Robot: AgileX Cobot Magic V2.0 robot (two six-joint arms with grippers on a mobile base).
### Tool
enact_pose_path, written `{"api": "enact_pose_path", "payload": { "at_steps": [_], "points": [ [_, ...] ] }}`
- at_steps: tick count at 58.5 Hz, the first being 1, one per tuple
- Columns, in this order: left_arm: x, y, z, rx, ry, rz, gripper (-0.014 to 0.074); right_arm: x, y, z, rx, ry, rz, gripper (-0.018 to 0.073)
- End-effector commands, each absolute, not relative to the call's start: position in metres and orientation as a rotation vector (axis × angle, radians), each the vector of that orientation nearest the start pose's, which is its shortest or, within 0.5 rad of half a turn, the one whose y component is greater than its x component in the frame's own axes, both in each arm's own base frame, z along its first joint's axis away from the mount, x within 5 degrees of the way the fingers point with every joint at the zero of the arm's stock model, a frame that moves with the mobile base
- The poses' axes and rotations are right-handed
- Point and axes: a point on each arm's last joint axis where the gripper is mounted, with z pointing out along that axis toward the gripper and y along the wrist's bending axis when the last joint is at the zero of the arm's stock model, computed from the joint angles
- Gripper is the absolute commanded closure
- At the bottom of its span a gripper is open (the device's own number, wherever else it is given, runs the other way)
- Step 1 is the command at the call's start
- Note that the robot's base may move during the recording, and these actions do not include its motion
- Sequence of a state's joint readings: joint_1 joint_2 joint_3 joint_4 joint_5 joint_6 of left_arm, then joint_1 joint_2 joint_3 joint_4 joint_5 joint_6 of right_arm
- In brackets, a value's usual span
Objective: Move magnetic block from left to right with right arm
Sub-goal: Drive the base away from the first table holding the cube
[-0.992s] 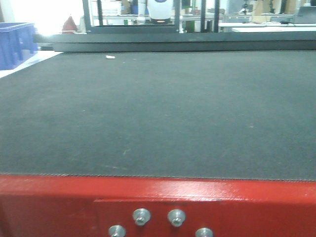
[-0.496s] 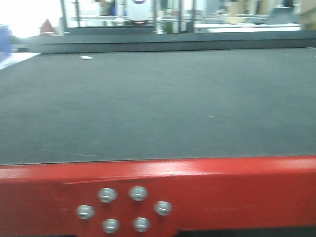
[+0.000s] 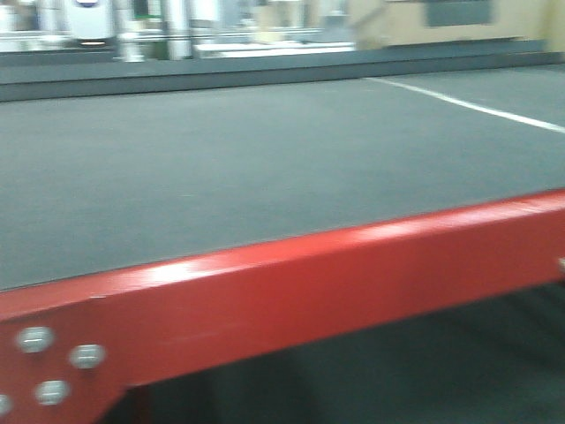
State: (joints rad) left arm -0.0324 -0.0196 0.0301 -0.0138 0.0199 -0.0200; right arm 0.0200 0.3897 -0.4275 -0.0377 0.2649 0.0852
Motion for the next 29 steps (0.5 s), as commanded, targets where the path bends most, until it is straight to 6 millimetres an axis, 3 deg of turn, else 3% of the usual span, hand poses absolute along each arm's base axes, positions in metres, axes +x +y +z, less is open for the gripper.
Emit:
{"api": "enact_pose_path", "payload": {
  "at_steps": [1,29],
  "points": [
    [0.0558,-0.0017,0.2060,-0.009,1.441,-0.062,0.0713,0.0897,0.0003,0.3234,0.020,1.596,0.026,0.0242],
    [0.0558,-0.0017,0.2060,-0.009,1.441,-0.062,0.0713,0.0897,0.0003,0.3234,0.020,1.596,0.026,0.0242]
  ]
}}
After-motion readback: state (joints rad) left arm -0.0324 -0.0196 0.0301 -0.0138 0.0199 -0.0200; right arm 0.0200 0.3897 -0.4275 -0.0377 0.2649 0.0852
